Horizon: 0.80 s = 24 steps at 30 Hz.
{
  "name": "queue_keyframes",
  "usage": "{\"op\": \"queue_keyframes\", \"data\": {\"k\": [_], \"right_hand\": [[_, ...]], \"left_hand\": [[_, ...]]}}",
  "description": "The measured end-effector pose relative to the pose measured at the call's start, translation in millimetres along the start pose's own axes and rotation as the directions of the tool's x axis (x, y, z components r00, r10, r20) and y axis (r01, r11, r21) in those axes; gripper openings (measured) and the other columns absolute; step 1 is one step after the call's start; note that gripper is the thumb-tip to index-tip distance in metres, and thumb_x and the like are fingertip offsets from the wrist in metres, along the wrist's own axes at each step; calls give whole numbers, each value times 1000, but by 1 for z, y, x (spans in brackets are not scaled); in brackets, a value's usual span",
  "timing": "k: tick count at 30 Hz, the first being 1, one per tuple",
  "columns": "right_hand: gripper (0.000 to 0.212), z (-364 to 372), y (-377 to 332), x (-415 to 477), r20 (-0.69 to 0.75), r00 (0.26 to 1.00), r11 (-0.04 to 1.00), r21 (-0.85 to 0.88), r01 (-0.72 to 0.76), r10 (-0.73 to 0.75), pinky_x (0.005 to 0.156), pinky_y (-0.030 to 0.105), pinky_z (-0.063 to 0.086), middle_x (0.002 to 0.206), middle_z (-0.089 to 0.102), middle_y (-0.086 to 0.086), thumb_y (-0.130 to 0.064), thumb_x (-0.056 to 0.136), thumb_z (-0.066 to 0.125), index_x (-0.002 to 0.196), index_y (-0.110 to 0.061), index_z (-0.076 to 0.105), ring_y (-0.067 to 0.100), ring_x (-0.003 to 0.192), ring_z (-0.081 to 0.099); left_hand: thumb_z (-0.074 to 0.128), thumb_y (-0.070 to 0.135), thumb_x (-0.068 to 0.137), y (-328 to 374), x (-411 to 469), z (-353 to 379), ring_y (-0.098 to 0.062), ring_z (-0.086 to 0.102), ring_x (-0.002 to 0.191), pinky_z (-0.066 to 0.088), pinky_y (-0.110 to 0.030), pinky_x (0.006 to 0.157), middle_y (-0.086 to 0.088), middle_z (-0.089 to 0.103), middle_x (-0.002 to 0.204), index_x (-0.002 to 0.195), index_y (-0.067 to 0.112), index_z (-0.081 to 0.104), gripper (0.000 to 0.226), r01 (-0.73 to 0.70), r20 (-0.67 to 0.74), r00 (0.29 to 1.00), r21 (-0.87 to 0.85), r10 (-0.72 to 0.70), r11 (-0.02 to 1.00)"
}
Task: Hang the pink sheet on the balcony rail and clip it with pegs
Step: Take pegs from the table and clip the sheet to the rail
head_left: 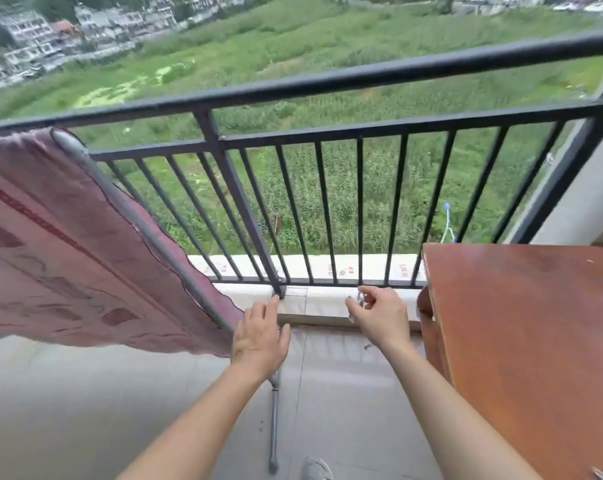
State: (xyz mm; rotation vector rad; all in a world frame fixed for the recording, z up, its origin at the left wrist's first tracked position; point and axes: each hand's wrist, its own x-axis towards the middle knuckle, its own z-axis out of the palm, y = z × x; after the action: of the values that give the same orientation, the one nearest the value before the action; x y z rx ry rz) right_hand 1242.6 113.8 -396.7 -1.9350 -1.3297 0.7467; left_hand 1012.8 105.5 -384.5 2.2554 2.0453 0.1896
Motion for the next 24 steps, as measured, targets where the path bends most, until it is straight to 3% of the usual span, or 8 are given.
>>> {"op": "queue_keyframes", "data": {"k": [4,6,8,11,14,18,21,24], "right_hand": [[30,62,-82,20,116,991,998,-11,64,-62,77,28,47,83,65,-4,-45,74,66,98,-28,69,16,83,61],[31,87,-112,31,158,983,996,-15,93,-89,78,29,51,82,67,-6,-42,74,67,99,-24,70,14,80,62],[23,109,-136,41,189,976,993,-33,115,-107,67,28,49,69,64,-9,-40,73,67,88,-23,70,10,68,59],[23,134,-165,48,221,967,988,-63,140,-123,58,27,38,61,54,-8,-44,67,64,72,-22,67,12,61,50],[25,149,-195,56,265,951,979,-78,189,-163,64,30,43,65,60,-4,-44,73,66,83,-22,74,16,68,57],[30,160,-236,72,314,888,934,-6,356,-337,82,32,52,83,60,-9,-37,82,73,107,-20,74,14,85,64],[36,171,-260,88,335,856,915,56,399,-394,87,26,52,97,65,-7,-35,82,74,115,-21,71,5,84,66],[32,182,-280,102,324,846,906,136,400,-422,87,22,54,90,71,-11,-32,80,77,110,-20,72,-1,82,67]], "left_hand": [[55,39,92,-85,19,-28,-26,50,110,45,-40,89,-3,52,112,129,19,49,43,209,-57,973,-177,-222,962],[57,39,91,-115,32,-37,-28,53,103,46,-40,83,-3,52,106,110,19,50,29,302,-106,935,-259,-337,918],[60,43,88,-140,46,-45,-30,57,93,48,-40,74,-2,51,98,97,21,44,29,387,-143,876,-360,-460,849],[66,44,84,-163,67,-56,-31,57,86,47,-39,68,-1,48,92,93,23,38,37,379,-254,830,-399,-498,835],[73,43,80,-176,86,-69,-33,55,87,47,-40,67,-4,49,96,104,17,41,47,366,-349,768,-450,-537,815],[75,46,79,-183,106,-90,-39,54,101,45,-40,72,-17,51,118,130,3,39,75,441,-350,629,-575,-694,689],[71,38,85,-194,117,-95,-35,57,102,42,-35,73,-13,59,116,128,8,46,58,395,-367,604,-633,-707,666],[65,30,90,-205,119,-90,-32,62,91,42,-32,67,-7,66,98,108,15,55,26,370,-410,620,-600,-669,710]]}}
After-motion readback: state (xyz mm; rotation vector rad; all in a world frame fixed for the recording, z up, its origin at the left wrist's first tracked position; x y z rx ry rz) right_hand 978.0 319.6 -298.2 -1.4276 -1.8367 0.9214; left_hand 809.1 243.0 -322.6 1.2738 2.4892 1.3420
